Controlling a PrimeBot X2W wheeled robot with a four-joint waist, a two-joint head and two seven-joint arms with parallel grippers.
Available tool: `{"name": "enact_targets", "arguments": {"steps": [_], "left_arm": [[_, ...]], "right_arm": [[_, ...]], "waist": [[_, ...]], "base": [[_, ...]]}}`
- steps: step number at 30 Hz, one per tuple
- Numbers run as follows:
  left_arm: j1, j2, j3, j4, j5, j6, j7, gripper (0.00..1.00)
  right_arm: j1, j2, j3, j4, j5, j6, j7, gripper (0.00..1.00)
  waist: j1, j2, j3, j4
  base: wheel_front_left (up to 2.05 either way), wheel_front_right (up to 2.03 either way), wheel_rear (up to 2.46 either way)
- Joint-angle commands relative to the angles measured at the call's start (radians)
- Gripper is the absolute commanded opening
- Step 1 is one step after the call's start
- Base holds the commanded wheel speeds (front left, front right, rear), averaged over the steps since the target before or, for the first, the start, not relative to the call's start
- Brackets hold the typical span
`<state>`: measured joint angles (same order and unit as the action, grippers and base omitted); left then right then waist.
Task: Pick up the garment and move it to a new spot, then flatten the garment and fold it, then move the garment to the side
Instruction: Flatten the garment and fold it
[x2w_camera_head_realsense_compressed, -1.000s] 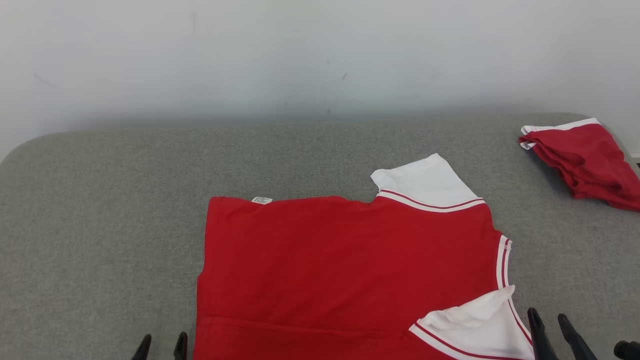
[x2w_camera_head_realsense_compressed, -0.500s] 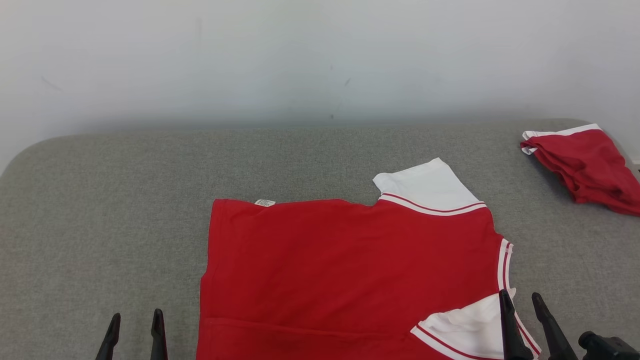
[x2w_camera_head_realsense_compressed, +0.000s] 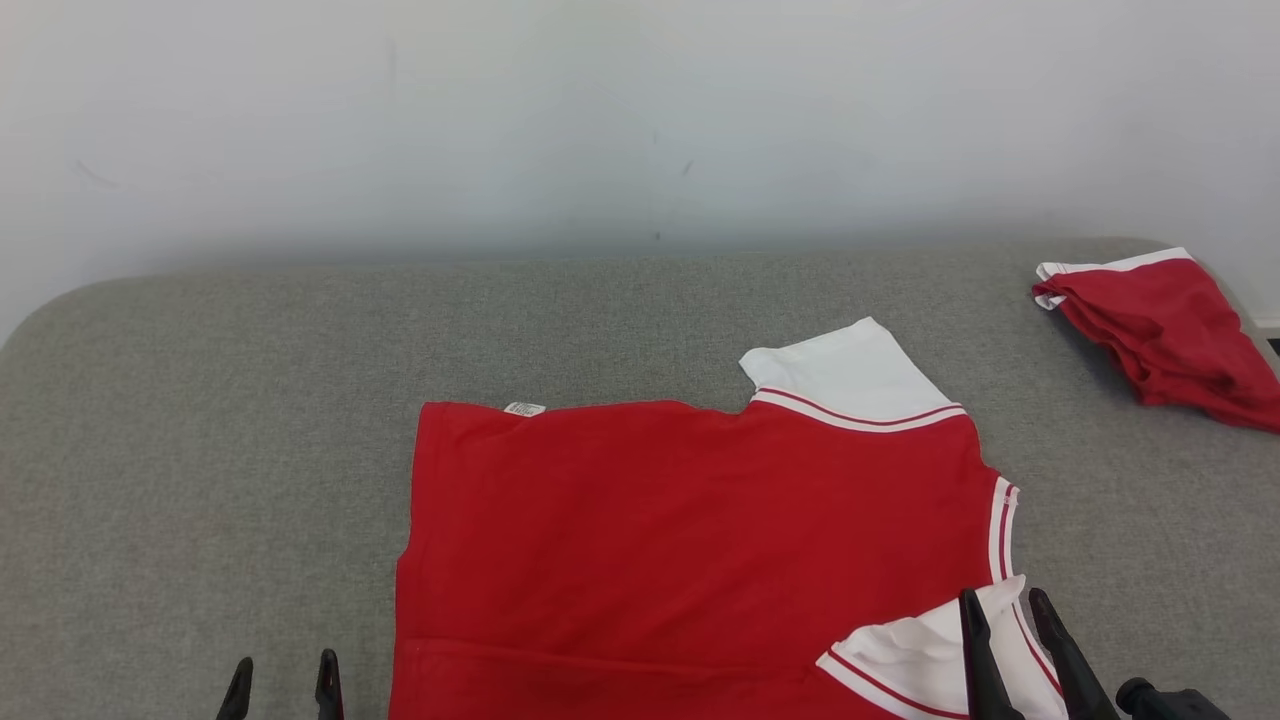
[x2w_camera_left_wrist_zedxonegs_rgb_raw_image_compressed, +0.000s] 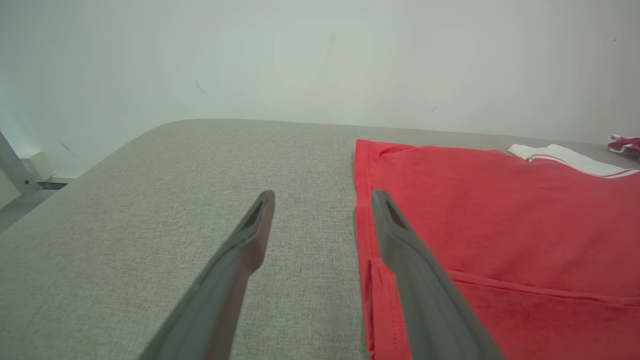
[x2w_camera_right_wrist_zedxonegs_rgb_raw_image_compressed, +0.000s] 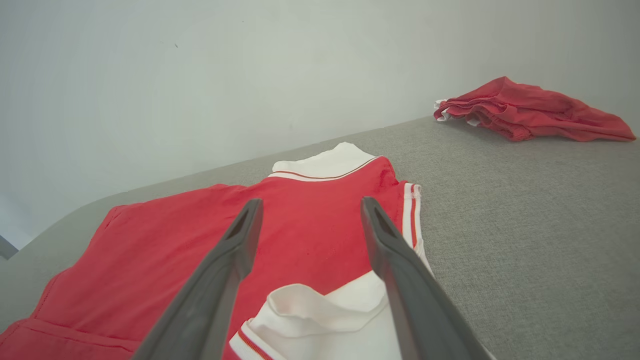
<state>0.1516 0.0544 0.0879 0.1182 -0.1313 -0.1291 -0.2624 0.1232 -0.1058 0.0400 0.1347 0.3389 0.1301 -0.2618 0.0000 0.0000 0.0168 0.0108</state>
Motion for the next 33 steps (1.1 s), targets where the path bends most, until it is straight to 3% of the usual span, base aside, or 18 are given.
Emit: {"name": "enact_targets", "arguments": {"steps": [1, 10, 16, 20, 27, 33], "left_arm": [[0.0, -0.003, 0.002, 0.004, 0.003, 0.0, -0.002, 1.0], [-0.149, 0.009, -0.032, 0.021, -0.036, 0.0, -0.002, 1.0], [-0.356, 0.104, -0.122, 0.129, -0.115, -0.001, -0.002, 1.0], [-0.521, 0.191, -0.2, 0.246, -0.227, 0.0, 0.012, 1.0], [-0.775, 0.324, -0.304, 0.398, -0.464, -0.001, 0.231, 1.0], [-0.873, 0.383, -0.37, 0.495, -0.574, -0.001, 0.366, 1.0]], "right_arm": [[0.003, 0.003, -0.001, -0.004, -0.008, 0.0, -0.005, 1.0], [-0.114, -0.01, 0.013, -0.001, 0.004, 0.0, -0.005, 1.0], [-0.292, -0.051, 0.079, 0.07, 0.002, 0.0, -0.003, 1.0], [-0.451, -0.09, 0.131, 0.151, 0.019, 0.0, -0.003, 1.0], [-0.69, -0.111, 0.21, 0.248, 0.051, 0.0, -0.003, 1.0], [-0.765, -0.1, 0.256, 0.295, 0.071, 0.0, -0.003, 1.0]], "waist": [[0.0, 0.0, 0.0, -0.001], [0.0, 0.0, 0.042, -0.023], [0.0, 0.0, 0.116, -0.056], [0.0, 0.0, 0.186, -0.081], [0.0, 0.0, 0.295, -0.132], [0.0, 0.0, 0.324, -0.161]], "base": [[0.0, 0.0, 0.0], [0.0, 0.0, 0.0], [0.0, 0.0, 0.0], [0.0, 0.0, 0.0], [0.0, 0.0, 0.0], [0.0, 0.0, 0.0]]}}
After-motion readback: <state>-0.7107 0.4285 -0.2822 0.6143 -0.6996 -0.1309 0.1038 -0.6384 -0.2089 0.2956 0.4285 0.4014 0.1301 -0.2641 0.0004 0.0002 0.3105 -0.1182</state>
